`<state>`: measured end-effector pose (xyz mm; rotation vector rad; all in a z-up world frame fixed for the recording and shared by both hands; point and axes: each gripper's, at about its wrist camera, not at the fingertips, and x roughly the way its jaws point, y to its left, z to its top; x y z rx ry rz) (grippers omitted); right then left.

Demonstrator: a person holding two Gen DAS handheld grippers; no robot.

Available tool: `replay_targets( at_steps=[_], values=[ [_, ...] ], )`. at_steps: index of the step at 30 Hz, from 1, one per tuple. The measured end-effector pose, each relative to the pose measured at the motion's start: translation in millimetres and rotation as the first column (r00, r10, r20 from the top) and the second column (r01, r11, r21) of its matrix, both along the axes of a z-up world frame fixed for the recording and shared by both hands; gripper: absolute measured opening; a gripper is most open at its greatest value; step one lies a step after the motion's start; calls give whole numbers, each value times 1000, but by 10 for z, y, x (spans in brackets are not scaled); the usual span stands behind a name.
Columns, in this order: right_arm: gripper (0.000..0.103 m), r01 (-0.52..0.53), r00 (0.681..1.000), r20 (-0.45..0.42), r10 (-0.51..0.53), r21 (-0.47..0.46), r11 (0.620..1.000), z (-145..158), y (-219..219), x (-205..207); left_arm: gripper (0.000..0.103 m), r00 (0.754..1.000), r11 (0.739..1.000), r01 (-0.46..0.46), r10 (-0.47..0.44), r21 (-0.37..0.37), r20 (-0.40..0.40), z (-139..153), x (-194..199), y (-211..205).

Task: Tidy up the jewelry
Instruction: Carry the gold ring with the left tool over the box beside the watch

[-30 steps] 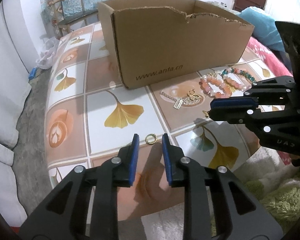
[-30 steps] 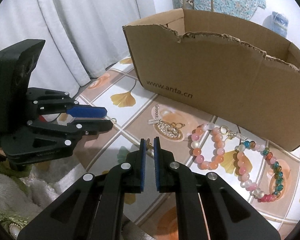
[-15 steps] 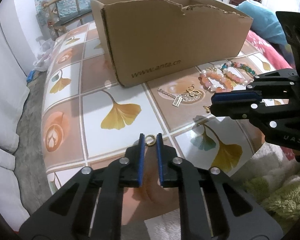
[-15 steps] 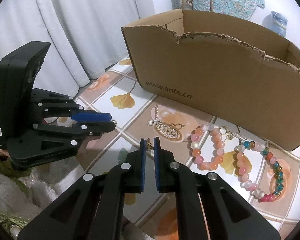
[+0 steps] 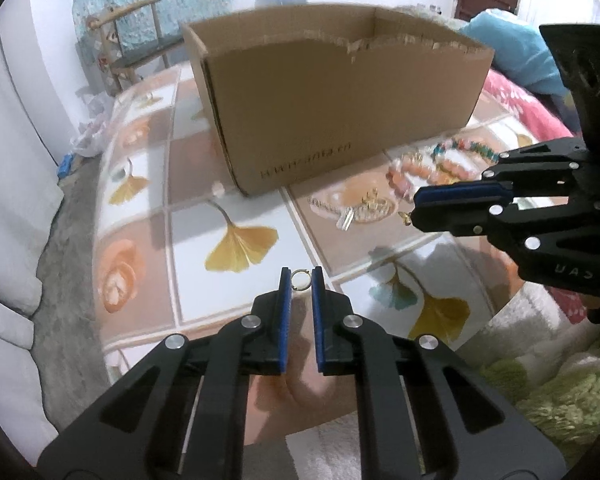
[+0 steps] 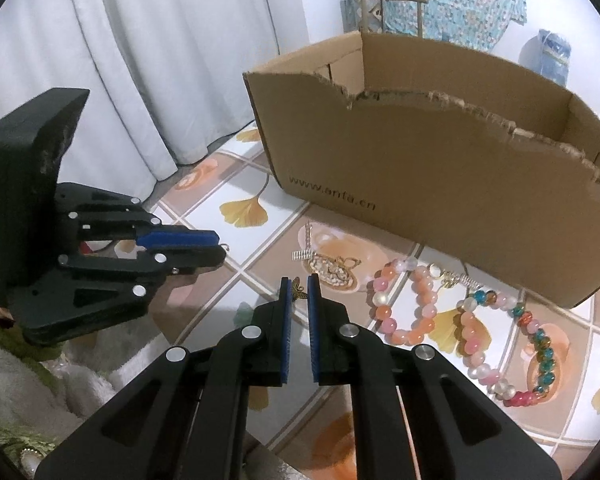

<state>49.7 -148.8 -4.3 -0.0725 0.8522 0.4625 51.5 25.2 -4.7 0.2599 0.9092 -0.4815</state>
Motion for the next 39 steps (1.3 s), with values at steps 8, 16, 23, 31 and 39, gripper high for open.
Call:
replay_targets(
  at_steps=[8, 16, 23, 31, 39],
  values=[
    [8, -18, 992, 128, 12, 53, 998, 631, -121, 17, 9, 982, 998, 42, -33, -45, 187, 669, 45, -65],
    [8, -91, 982, 172, 72, 103, 990, 1203, -413, 696, 9, 942, 983, 166, -135, -75, 308, 1256, 672, -357],
    [8, -70, 990, -117, 81, 97, 993, 1007, -647, 1923, 9, 956, 962, 241, -258, 126, 141, 999, 1622, -891],
    [8, -22, 910, -411, 55, 86, 996, 349, -689, 2622, 9, 940, 880, 337, -335, 333, -66, 486, 2103, -1300],
    [8, 26, 872, -489, 23, 93, 995, 108, -747, 2827, 10, 946, 873, 322, -283, 366, -156, 285, 2324, -1307]
  ],
)
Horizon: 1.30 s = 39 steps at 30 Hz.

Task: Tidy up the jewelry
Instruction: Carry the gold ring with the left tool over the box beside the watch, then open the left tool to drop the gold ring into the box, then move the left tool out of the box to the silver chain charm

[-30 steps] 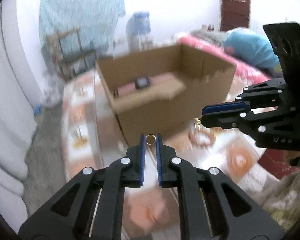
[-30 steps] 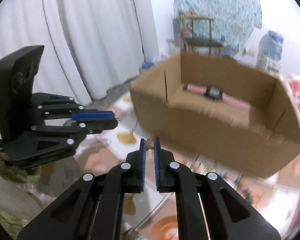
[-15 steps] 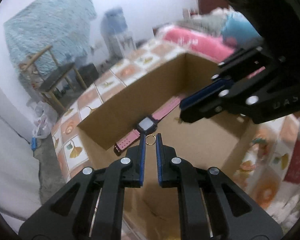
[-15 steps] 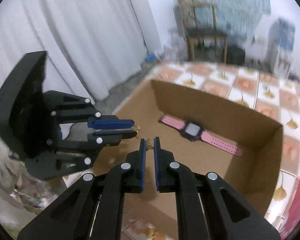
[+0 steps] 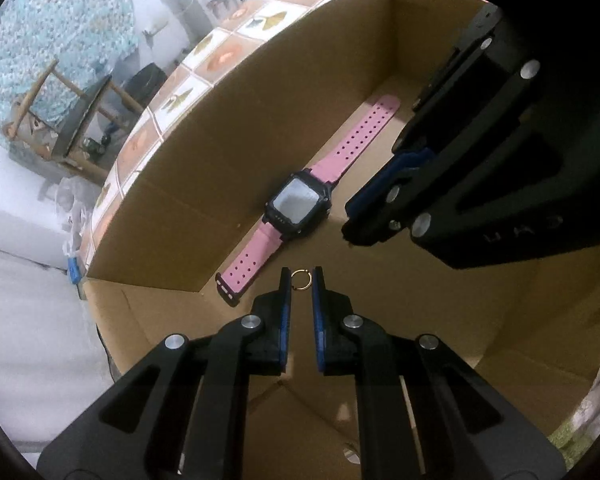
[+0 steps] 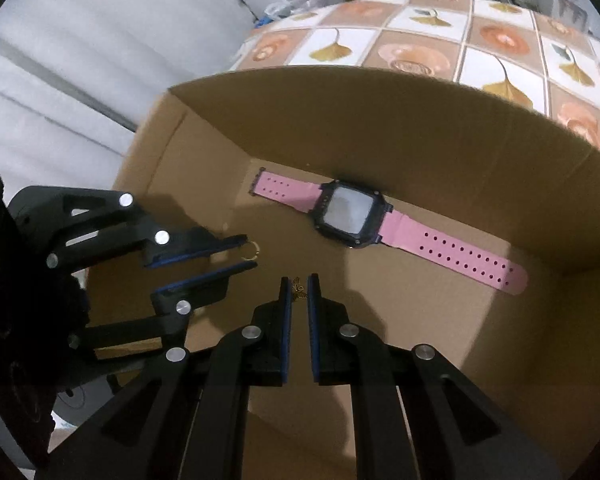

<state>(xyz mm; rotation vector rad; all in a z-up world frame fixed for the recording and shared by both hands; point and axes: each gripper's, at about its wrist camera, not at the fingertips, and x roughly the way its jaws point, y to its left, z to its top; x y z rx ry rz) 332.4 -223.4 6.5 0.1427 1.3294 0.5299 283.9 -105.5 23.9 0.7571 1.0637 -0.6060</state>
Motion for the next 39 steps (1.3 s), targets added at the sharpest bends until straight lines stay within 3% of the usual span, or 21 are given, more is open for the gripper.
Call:
replay_targets(
  at_steps=[8, 12, 15, 18, 20, 26, 32, 36, 39],
  values=[
    [10, 38, 999, 7, -38, 3, 999, 65, -114, -63, 11, 1000, 1000, -24, 24, 0, -3, 23, 16, 32],
    [22, 69, 996, 48, -70, 20, 997, 244, -230, -133, 11, 998, 997, -64, 64, -52, -3, 134, 61, 103],
    [23, 80, 990, 114, -83, 28, 996, 490, -327, -260, 13, 995, 985, -101, 102, -138, -2, 341, 41, 241],
    [25, 89, 974, 205, -100, 61, 994, 811, -428, -462, 31, 990, 962, -128, 138, -242, 26, 620, -102, 455],
    [28, 84, 957, 269, -108, 102, 991, 1040, -520, -683, 34, 985, 932, -133, 162, -336, 57, 868, -298, 662],
    [39, 3, 896, 429, -115, 253, 967, 1470, -736, -1579, 61, 951, 867, -149, 258, -476, 172, 1256, -994, 1183],
    [40, -1, 892, 433, -132, 294, 956, 1135, -668, -2280, 70, 942, 809, -163, 298, -564, 155, 1063, -1708, 1419],
    [40, 79, 920, 343, -192, 316, 945, 703, -595, -2458, 70, 943, 795, -209, 318, -570, 97, 664, -1962, 1385],
    [40, 141, 937, 263, -232, 323, 936, 386, -514, -2510, 70, 947, 765, -264, 321, -587, -8, 335, -2061, 1361]
  ],
)
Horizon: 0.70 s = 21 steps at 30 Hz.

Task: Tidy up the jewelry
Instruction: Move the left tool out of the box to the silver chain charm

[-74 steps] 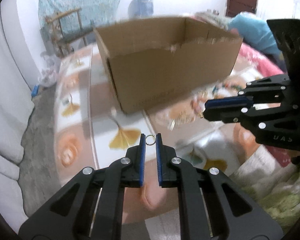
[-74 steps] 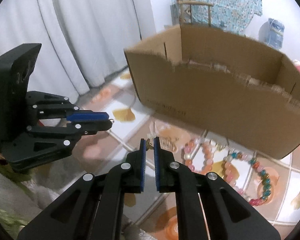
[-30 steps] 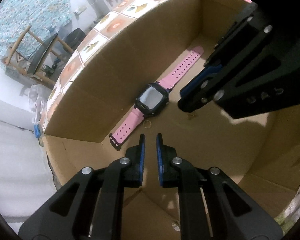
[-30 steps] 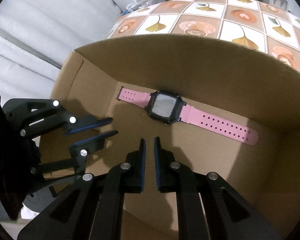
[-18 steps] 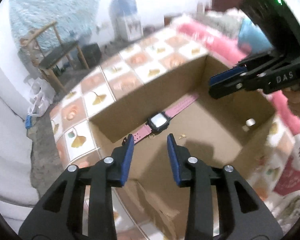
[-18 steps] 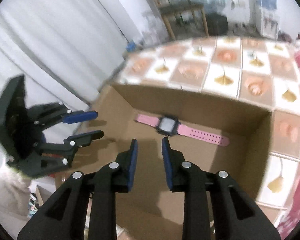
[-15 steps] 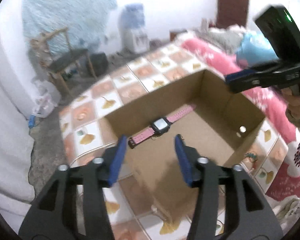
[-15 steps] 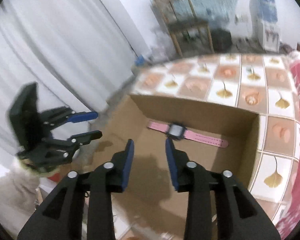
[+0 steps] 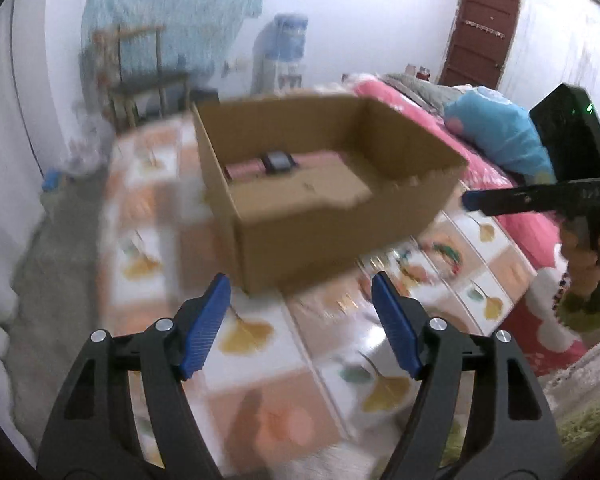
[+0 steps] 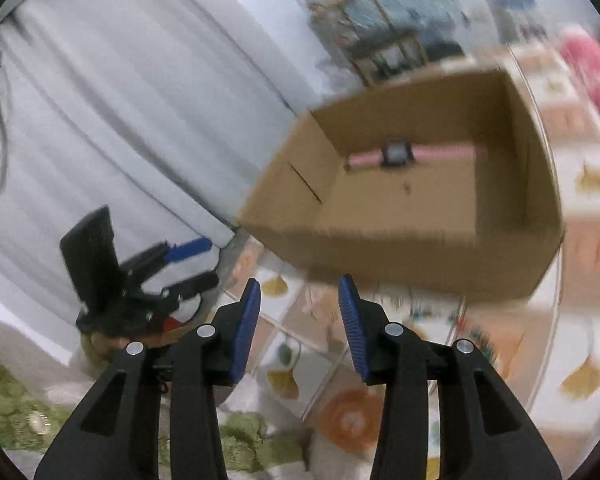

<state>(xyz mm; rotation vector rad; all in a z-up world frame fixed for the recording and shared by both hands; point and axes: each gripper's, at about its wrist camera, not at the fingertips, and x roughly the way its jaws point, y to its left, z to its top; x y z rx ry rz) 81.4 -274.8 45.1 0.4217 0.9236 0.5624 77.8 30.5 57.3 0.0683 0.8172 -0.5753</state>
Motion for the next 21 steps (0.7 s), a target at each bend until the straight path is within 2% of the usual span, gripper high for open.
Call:
replay_targets(
  at_steps=[2, 5, 10, 12, 17, 21],
  values=[
    [40, 12, 999, -41, -12, 5, 1000, -182, 81, 18, 70, 999, 1000, -3, 2, -10, -33, -188, -31, -24],
    [40, 15, 998, -65, -17, -35, 999, -335, 242, 58, 68, 998, 999, -5, 7, 34, -60, -428, -38, -100],
    [37, -27, 998, -52, 21, -126, 992, -452, 504, 98, 52, 999, 995, 34, -30, 94, -44, -607, -51, -235],
    [33, -42, 998, -55, 34, -146, 988, -487, 565, 126, 43, 999, 992, 47, -43, 119, -32, -643, -36, -288],
    [29, -55, 997, -69, 46, -147, 988, -574, 625, 219, 26, 996, 972, 92, -90, 215, -19, -789, 9, -462],
    [27, -56, 996, -78, 45, -142, 988, -630, 636, 261, 20, 994, 962, 113, -112, 250, -20, -853, 50, -543]
  ],
)
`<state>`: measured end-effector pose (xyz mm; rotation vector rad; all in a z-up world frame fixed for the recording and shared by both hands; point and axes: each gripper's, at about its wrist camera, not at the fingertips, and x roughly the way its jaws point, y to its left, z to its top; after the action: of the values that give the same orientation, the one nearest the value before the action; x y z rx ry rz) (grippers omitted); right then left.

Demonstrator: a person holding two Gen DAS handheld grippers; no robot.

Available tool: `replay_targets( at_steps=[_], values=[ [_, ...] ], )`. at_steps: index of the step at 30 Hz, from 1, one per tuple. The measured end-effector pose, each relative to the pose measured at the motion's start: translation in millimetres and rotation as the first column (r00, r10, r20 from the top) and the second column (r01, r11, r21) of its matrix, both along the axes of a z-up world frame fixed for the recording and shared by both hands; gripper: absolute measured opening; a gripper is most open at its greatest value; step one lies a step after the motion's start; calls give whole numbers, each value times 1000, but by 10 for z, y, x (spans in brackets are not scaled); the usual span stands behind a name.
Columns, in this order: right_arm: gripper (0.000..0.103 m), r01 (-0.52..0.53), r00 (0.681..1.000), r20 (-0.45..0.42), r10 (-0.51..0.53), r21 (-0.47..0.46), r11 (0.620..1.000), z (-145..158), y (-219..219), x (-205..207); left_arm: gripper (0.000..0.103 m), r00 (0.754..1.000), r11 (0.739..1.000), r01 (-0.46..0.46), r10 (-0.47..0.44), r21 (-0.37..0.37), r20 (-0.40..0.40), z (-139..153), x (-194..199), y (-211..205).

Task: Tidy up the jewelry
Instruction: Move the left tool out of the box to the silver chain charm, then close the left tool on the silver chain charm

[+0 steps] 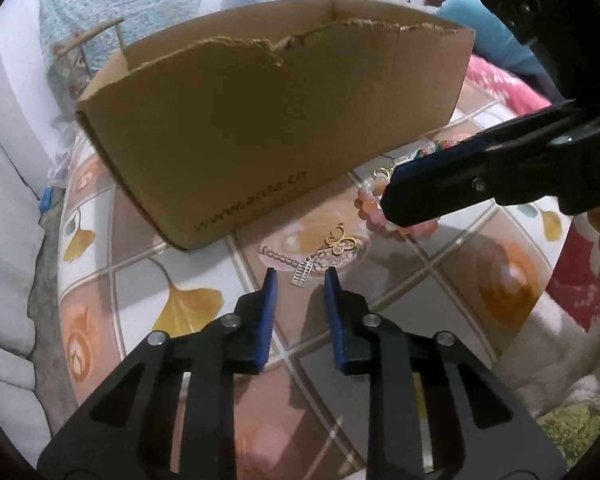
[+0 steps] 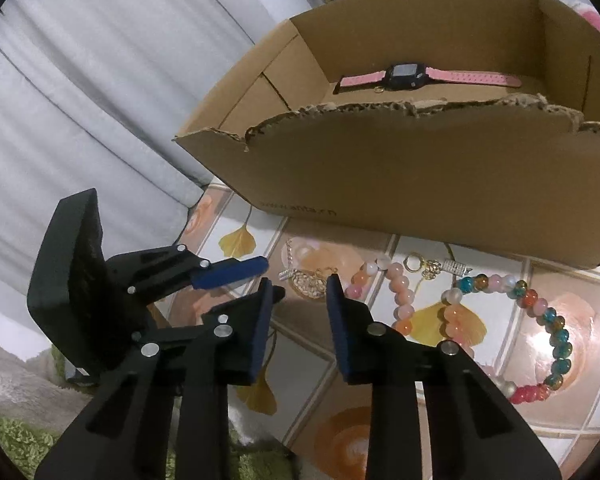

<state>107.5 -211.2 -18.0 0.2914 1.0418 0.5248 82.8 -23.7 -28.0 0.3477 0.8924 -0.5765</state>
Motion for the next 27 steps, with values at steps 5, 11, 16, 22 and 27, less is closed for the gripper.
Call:
replay_targets(
  at_steps=[5, 11, 16, 22, 27],
  values=[
    [27, 17, 1000, -13, -17, 12, 1000, -48, -17, 17, 18, 1000, 1000, 2, -3, -7, -9, -11, 72, -1],
    [27, 24, 1000, -19, -24, 16, 1000, -64, -44, 1, 7, 1000, 1000, 20, -20, -16, -17, -11, 110, -31],
    [27, 14, 1000, -4, -14, -1, 1000, -33, -16, -20, 5, 1000, 1000, 19, -19, -18, -19, -13, 82, -30],
    [27, -16, 1000, 7, 16, -40, 999, -54, 111, -17, 4, 999, 1000, -27, 26, -14, -38, 7, 0, 137],
    [27, -33, 999, 29, 35, -84, 996, -61, 232, 30, 4, 996, 997, -72, 72, -15, -53, 5, -41, 297]
  ],
)
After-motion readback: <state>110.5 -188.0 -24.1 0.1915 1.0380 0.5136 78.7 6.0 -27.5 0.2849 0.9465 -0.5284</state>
